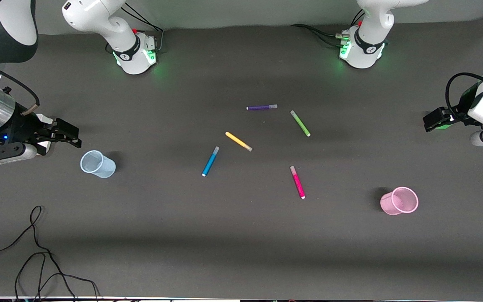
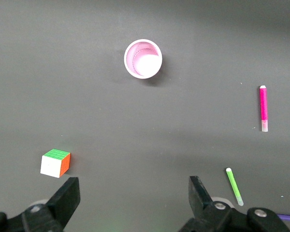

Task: Place pink and blue markers in matching cups
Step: 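Reach both grippers toward the blue and pink markers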

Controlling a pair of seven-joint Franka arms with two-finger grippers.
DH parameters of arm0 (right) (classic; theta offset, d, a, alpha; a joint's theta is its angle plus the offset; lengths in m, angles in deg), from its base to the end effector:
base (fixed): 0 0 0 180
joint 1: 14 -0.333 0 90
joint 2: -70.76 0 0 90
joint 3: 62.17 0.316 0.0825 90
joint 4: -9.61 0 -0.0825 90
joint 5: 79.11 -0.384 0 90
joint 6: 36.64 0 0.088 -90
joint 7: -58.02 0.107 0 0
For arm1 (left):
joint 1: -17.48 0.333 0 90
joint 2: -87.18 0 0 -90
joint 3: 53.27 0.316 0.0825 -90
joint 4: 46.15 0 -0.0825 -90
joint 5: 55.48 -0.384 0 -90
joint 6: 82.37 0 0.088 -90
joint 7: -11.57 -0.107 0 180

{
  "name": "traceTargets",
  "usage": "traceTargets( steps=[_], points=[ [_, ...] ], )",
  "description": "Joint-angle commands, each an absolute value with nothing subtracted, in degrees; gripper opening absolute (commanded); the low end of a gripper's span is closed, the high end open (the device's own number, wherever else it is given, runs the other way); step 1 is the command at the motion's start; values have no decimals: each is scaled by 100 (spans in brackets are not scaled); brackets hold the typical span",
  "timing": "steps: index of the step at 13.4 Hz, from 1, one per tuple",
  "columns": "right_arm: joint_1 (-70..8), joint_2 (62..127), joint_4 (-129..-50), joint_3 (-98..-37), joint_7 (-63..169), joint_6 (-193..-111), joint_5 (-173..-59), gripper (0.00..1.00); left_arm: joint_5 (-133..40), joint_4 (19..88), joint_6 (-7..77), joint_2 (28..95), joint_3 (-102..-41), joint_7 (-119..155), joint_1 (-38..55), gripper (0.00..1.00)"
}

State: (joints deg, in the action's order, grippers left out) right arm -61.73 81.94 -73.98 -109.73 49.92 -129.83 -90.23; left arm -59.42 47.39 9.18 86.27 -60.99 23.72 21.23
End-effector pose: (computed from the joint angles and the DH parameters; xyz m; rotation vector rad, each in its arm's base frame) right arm 0.6001 0.0663 0.6023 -3.0844 -0.2302 -0.0594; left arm 0.5584 -0.0310 0.5891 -3.0606 -0.2133 0.0623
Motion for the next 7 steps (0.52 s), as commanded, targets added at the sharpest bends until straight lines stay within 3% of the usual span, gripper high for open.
traceTargets(
  steps=[1, 5, 7],
  points=[
    [-6233, 8227, -7326, -10955, 5082, -12883, -8887, 100, -5891, 4657, 754, 8683, -6065, 2255, 2109, 100],
    [-6322, 8727, -7440, -10762, 5099, -12953, -9445, 100, -5891, 4657, 701, 8675, -6065, 2255, 2100, 100],
    [-6400, 9507, -7397, -10726, 5142, -12980, -10290, 100, -5882, 4666, 684, 8675, -6083, 2273, 2065, 100]
  ],
)
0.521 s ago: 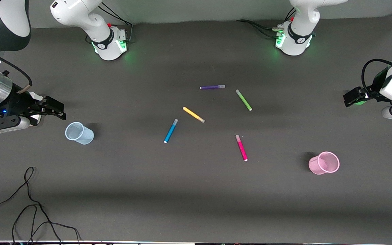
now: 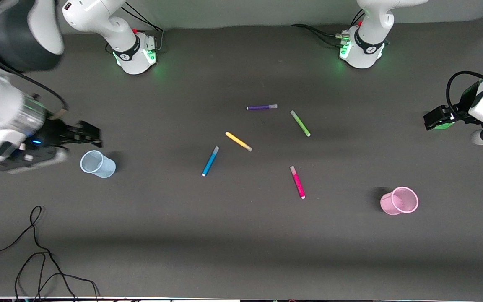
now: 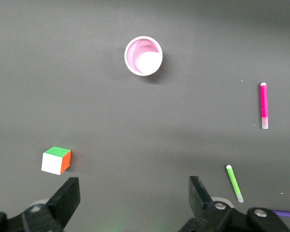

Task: Place pink and blue markers in matching cups
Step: 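Reach both grippers toward the blue and pink markers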

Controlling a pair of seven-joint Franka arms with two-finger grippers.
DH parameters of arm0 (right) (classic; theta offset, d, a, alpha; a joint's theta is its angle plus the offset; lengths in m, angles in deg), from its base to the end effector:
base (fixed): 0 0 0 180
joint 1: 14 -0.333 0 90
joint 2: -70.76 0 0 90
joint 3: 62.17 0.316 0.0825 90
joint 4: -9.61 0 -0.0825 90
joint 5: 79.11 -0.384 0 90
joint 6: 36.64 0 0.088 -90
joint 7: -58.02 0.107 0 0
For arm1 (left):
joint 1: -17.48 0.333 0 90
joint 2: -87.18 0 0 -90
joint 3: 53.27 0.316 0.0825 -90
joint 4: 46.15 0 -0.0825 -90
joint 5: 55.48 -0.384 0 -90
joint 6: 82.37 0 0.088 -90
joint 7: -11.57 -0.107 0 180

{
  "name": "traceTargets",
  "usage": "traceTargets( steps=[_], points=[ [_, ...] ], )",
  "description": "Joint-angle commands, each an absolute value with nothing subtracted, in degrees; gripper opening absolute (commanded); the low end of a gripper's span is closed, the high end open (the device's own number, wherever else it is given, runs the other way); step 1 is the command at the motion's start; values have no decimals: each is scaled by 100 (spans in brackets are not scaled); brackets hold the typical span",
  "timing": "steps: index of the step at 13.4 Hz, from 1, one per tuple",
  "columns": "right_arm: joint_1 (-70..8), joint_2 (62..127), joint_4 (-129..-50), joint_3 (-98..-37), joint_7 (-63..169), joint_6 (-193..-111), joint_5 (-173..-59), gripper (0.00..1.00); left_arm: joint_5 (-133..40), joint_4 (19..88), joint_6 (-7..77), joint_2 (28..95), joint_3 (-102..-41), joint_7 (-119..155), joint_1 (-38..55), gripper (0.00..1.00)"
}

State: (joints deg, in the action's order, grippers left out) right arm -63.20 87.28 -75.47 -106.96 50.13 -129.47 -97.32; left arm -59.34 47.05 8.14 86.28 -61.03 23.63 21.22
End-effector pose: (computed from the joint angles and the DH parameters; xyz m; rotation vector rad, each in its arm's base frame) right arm 0.6073 0.1355 0.5417 -3.0082 -0.3043 0.0998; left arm 0.5566 -0.0314 0.5905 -3.0600 -0.2108 0.0810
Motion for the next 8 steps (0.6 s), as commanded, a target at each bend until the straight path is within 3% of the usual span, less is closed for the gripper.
traceTargets(
  steps=[1, 8],
  points=[
    [-6401, 9789, -7388, -10726, 5142, -12980, -10554, 100, -5803, 4675, 684, 8657, -6091, 2325, 2039, 100],
    [-6382, 11688, -7353, -10393, 6413, -12936, -13068, 100, -5697, 4666, 1210, 7560, -6250, 3835, 846, 100]
  ],
)
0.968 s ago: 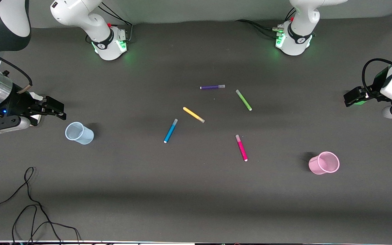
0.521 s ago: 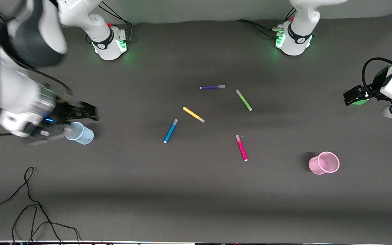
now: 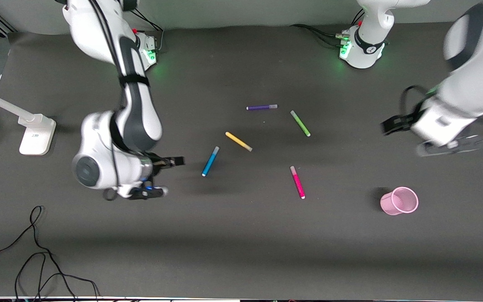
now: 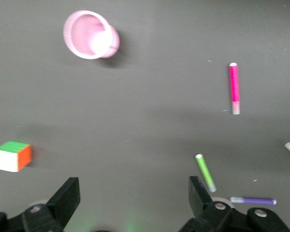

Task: Place pink and blue markers in matching cups
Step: 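Grasp the blue and pink markers with the right and left grippers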

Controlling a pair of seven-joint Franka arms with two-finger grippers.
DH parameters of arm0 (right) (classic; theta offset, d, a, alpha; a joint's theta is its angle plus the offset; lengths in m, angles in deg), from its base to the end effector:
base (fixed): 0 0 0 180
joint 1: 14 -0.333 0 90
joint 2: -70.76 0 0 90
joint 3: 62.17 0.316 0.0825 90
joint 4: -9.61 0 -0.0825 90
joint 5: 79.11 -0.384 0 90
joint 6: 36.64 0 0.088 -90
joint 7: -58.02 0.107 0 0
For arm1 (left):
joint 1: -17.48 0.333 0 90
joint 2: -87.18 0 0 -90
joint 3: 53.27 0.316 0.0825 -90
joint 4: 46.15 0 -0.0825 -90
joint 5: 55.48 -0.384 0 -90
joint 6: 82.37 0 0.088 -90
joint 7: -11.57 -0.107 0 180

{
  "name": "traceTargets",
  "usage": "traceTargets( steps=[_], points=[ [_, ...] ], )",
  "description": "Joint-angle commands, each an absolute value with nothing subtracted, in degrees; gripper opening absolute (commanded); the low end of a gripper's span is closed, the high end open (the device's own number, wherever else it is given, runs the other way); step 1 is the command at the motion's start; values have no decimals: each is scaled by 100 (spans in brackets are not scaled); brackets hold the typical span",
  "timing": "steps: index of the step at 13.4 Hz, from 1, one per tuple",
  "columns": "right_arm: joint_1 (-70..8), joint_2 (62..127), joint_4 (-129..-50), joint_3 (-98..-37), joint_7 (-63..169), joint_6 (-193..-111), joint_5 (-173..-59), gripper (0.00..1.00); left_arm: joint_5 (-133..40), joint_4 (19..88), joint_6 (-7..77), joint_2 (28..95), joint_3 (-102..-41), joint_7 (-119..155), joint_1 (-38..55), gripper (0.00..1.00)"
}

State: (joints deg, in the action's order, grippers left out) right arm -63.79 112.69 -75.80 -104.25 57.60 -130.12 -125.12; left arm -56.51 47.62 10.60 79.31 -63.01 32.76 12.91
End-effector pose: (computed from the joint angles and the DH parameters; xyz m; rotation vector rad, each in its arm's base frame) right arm 0.6249 0.2436 0.2959 -2.8178 0.0460 0.5600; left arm 0.5717 -0.1385 0.5201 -3.0879 -0.1818 0.2229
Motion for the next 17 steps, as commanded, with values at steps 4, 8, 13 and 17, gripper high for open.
traceTargets(
  steps=[4, 8, 13, 17],
  points=[
    [-6339, 12032, -7353, -9848, 7058, -13496, -13158, 100, -5697, 4587, 2070, 6647, -6258, 4978, 203, 100],
    [-6278, 12594, -7379, -9847, 7058, -14122, -14112, 97, -5767, 4412, 3125, 5662, -6250, 5384, -263, 99],
    [-6207, 12683, -7397, -9847, 7058, -14158, -14301, 81, -5794, 4253, 3874, 4888, -6249, 6087, -299, 99],
    [-6260, 12683, -7415, -9795, 7058, -14158, -14310, 63, -5785, 4315, 4120, 4623, -6250, 6087, -299, 97]
  ],
)
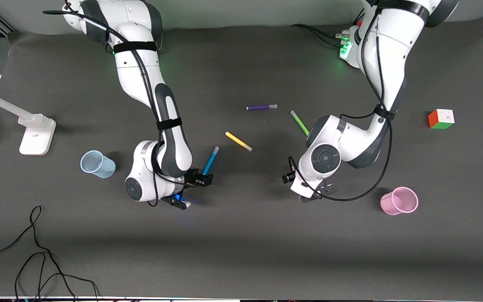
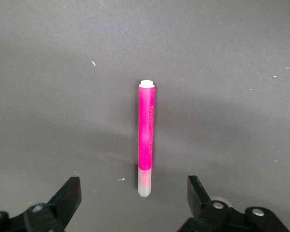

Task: Place pink and blue markers in matching cups
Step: 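Grasp the blue and pink markers with the right and left grippers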

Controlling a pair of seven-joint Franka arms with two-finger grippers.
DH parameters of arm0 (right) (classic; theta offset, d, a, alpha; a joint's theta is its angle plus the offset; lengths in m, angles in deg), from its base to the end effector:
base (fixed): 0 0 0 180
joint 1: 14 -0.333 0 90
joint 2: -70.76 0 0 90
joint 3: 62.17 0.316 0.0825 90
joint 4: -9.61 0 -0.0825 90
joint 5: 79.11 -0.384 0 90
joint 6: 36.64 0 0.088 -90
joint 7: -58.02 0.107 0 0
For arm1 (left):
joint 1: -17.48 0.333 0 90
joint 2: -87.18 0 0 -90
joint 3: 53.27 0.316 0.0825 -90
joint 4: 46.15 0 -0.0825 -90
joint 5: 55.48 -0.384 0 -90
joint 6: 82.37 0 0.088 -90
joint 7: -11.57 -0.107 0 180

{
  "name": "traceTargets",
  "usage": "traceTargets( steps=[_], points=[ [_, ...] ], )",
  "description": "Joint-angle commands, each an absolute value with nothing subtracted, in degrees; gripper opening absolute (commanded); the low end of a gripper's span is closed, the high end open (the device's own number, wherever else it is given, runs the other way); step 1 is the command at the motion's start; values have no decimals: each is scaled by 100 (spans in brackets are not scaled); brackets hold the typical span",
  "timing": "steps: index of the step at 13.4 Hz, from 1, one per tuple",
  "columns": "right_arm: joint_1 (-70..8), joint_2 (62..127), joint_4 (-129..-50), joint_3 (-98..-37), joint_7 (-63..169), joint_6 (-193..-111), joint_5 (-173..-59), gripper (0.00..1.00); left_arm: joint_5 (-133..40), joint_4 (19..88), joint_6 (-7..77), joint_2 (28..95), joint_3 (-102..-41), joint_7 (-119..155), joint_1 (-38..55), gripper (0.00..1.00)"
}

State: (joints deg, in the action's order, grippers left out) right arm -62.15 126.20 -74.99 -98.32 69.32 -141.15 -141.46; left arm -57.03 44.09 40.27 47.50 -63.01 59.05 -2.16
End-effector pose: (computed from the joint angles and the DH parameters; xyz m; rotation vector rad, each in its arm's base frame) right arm 0.6226 0.2767 0.1484 -2.6821 0.5222 0.6054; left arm 0.6068 -0.3228 0.2285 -3.0866 -0.5173 0.2302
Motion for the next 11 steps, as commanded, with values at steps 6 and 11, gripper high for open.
traceTargets(
  steps=[6, 11],
  points=[
    [-6260, 12675, -7432, -9715, 7067, -14158, -14310, 4, -5697, 4464, 4235, 4483, -6258, 6236, -370, 76],
    [-6269, 12500, -7467, -9768, 7067, -14097, -14187, 0, -5697, 4516, 4322, 4403, -6258, 6272, -431, 55]
  ],
)
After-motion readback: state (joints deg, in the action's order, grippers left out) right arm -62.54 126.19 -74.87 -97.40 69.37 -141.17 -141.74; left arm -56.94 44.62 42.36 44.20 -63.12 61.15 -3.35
